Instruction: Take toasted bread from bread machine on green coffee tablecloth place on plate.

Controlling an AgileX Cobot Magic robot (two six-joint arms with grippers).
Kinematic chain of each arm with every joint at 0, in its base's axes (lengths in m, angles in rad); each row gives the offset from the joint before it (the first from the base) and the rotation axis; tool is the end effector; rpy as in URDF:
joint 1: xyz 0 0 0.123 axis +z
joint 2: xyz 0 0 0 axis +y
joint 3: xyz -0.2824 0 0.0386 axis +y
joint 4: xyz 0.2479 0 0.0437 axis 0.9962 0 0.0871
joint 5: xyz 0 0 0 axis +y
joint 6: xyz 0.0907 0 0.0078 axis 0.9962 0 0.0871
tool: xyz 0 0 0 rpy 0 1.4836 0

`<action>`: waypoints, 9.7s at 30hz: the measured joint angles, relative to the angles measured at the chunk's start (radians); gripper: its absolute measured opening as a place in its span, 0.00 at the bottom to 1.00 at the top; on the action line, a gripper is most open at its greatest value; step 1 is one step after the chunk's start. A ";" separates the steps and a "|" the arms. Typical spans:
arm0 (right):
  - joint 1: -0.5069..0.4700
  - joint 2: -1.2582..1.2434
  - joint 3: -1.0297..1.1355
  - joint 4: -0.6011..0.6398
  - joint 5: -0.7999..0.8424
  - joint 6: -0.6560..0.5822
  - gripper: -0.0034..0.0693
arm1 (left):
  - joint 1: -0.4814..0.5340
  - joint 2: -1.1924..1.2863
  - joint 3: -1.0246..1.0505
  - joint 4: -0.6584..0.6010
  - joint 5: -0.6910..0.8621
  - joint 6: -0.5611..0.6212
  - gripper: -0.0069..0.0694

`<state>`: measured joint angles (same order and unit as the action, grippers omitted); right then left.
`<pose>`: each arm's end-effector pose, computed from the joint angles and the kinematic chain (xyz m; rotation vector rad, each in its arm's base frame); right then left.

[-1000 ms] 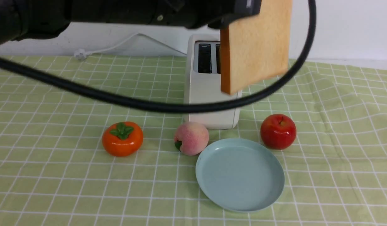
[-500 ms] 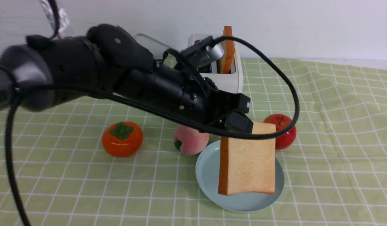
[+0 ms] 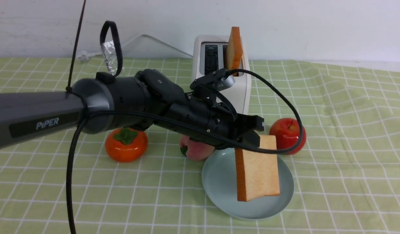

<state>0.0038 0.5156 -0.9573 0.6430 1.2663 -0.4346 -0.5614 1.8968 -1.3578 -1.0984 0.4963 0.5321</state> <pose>0.0371 0.0522 0.3950 -0.5538 2.0821 0.5574 0.3396 -0.2593 0.2357 0.3093 2.3920 -1.0343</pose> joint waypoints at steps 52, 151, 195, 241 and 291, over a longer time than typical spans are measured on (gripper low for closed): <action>0.000 0.000 -0.002 -0.007 -0.016 -0.002 0.05 | -0.001 -0.111 -0.005 0.115 -0.225 0.176 0.87; 0.383 1.061 -0.894 -0.474 -0.250 0.372 0.18 | -0.001 -1.338 0.860 0.472 -0.334 0.000 0.07; 0.156 1.343 -0.373 0.238 -0.336 -0.154 0.45 | -0.001 -1.338 0.860 0.472 -0.319 -0.003 0.07; 0.156 -0.240 0.491 -0.295 -0.550 0.379 0.04 | -0.001 -1.826 1.298 0.320 -0.415 -0.054 0.07; 0.038 -0.525 0.974 -0.505 -0.875 0.347 0.02 | -0.001 -1.826 1.309 0.299 -0.415 -0.056 0.09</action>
<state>0.0414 -0.0097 0.0165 0.1382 0.3917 -0.0873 -0.5624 0.0711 -0.0487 -0.7995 0.0810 0.4761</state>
